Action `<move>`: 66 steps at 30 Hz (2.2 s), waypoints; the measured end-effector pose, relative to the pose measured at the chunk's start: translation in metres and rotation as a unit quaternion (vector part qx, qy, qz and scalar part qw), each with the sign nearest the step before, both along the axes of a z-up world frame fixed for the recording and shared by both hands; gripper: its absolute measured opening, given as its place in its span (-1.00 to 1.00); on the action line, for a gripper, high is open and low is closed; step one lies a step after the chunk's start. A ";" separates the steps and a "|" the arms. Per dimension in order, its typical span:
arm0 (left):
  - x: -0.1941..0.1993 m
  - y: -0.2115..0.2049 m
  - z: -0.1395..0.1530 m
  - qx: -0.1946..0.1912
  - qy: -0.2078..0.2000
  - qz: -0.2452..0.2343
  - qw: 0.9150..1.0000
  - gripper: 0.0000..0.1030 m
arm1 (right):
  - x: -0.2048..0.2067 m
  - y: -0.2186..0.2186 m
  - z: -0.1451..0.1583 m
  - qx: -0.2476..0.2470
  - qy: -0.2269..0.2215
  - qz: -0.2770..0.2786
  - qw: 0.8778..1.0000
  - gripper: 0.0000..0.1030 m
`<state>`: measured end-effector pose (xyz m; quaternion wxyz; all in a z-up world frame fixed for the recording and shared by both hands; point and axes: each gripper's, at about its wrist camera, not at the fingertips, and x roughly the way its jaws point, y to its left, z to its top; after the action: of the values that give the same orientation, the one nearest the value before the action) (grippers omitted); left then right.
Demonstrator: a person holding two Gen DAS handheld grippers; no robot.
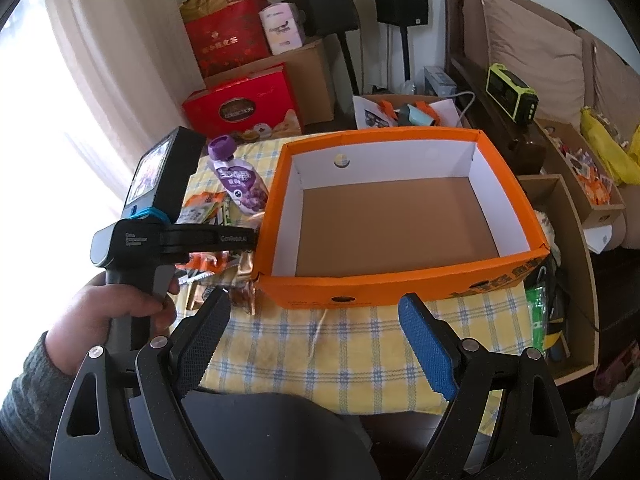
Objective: Organize objects
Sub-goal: 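Grasp another brown jerky packet with the right gripper while the left gripper holds its packet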
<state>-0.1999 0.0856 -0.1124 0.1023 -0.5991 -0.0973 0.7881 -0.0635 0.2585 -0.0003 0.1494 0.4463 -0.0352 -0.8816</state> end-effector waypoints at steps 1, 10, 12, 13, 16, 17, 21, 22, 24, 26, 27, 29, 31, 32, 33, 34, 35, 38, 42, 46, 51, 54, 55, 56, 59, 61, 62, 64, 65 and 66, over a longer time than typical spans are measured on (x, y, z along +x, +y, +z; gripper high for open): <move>0.000 -0.003 0.001 0.009 0.000 0.006 1.000 -0.63 | 0.000 0.000 0.000 0.000 0.000 0.000 1.000 0.71; 0.018 -0.021 0.036 0.042 0.035 0.001 0.999 -0.64 | -0.003 -0.009 0.002 0.003 0.005 0.014 1.000 0.71; 0.024 -0.025 0.045 0.041 0.046 -0.002 0.998 -0.64 | -0.004 -0.013 0.003 0.002 0.008 0.022 1.000 0.71; 0.027 -0.028 0.050 0.043 0.052 -0.004 0.998 -0.64 | -0.005 -0.016 0.003 0.003 0.009 0.027 1.000 0.71; 0.038 -0.042 0.063 0.046 0.066 -0.006 0.997 -0.64 | -0.003 -0.026 0.003 0.006 0.013 0.043 0.999 0.71; 0.041 -0.047 0.069 0.046 0.071 -0.007 0.996 -0.64 | -0.003 -0.030 0.003 0.006 0.013 0.050 0.999 0.67; 0.055 -0.063 0.082 0.036 0.090 -0.009 0.995 -0.64 | -0.004 -0.047 -0.001 0.012 0.012 0.082 0.996 0.51; 0.061 -0.068 0.085 0.036 0.094 -0.009 0.995 -0.64 | -0.005 -0.052 -0.004 0.013 0.010 0.093 0.996 0.47; 0.068 -0.078 0.089 0.037 0.098 -0.007 0.994 -0.64 | -0.006 -0.063 -0.009 0.018 0.005 0.113 0.993 0.40; 0.075 -0.090 0.092 0.040 0.101 -0.002 0.994 -0.64 | -0.007 -0.075 -0.013 0.025 0.005 0.138 0.990 0.38; 0.079 -0.096 0.094 0.041 0.103 0.000 0.994 -0.64 | -0.007 -0.081 -0.015 0.030 0.005 0.153 0.988 0.36; 0.087 -0.105 0.096 0.039 0.108 0.005 0.993 -0.64 | -0.007 -0.094 -0.019 0.040 0.006 0.177 0.983 0.31; 0.095 -0.114 0.097 0.040 0.111 0.011 0.993 -0.64 | -0.006 -0.104 -0.023 0.049 0.011 0.199 0.979 0.20; 0.098 -0.118 0.097 0.040 0.112 0.013 0.993 -0.64 | -0.005 -0.109 -0.024 0.051 0.013 0.210 0.976 0.13; 0.100 -0.122 0.098 0.040 0.113 0.015 0.993 -0.64 | -0.005 -0.114 -0.026 0.054 0.014 0.219 0.974 0.09; 0.103 -0.126 0.097 0.041 0.113 0.017 0.993 -0.64 | -0.006 -0.118 -0.028 0.057 0.015 0.226 0.972 0.09; 0.105 -0.129 0.097 0.041 0.112 0.018 0.993 -0.64 | -0.006 -0.123 -0.031 0.060 0.015 0.234 0.970 0.09; 0.112 -0.136 0.095 0.036 0.112 0.019 0.993 -0.64 | -0.011 -0.135 -0.039 0.069 0.013 0.258 0.964 0.03; 0.121 -0.145 0.091 0.038 0.109 0.022 0.993 -0.64 | -0.019 -0.151 -0.055 0.104 0.003 0.297 0.949 -0.16; 0.125 -0.152 0.086 0.042 0.106 0.027 0.993 -0.64 | -0.024 -0.163 -0.069 0.137 -0.005 0.331 0.934 -0.20; 0.129 -0.155 0.079 0.046 0.100 0.029 0.993 -0.64 | -0.033 -0.173 -0.075 0.164 0.000 0.356 0.920 -0.20; 0.131 -0.157 0.077 0.047 0.098 0.031 0.994 -0.64 | -0.034 -0.177 -0.081 0.185 -0.002 0.374 0.909 -0.23; 0.132 -0.158 0.077 0.046 0.099 0.031 0.994 -0.64 | -0.034 -0.178 -0.082 0.189 -0.006 0.379 0.906 -0.23; 0.133 -0.159 0.077 0.046 0.100 0.032 0.993 -0.64 | -0.034 -0.178 -0.084 0.192 -0.009 0.384 0.903 -0.23; 0.135 -0.163 0.078 0.051 0.102 0.034 0.993 -0.64 | -0.036 -0.177 -0.088 0.197 -0.021 0.401 0.895 -0.23; 0.135 -0.163 0.078 0.052 0.102 0.034 0.993 -0.64 | -0.037 -0.177 -0.092 0.209 -0.026 0.403 0.891 -0.25; 0.134 -0.163 0.078 0.054 0.101 0.034 0.993 -0.64 | -0.039 -0.178 -0.094 0.215 -0.027 0.402 0.890 -0.25; 0.134 -0.162 0.076 0.059 0.099 0.032 0.993 -0.64 | -0.042 -0.181 -0.099 0.225 -0.027 0.400 0.888 -0.26; 0.134 -0.162 0.075 0.059 0.098 0.031 0.993 -0.64 | -0.043 -0.183 -0.101 0.229 -0.028 0.401 0.887 -0.25; 0.134 -0.161 0.074 0.059 0.097 0.030 0.993 -0.64 | -0.043 -0.185 -0.103 0.233 -0.026 0.402 0.885 -0.21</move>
<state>-0.0662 -0.0750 -0.0381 0.1229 -0.5094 -0.1512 0.8382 -0.1062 0.0739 -0.1029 0.3819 0.4671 0.3496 -0.7167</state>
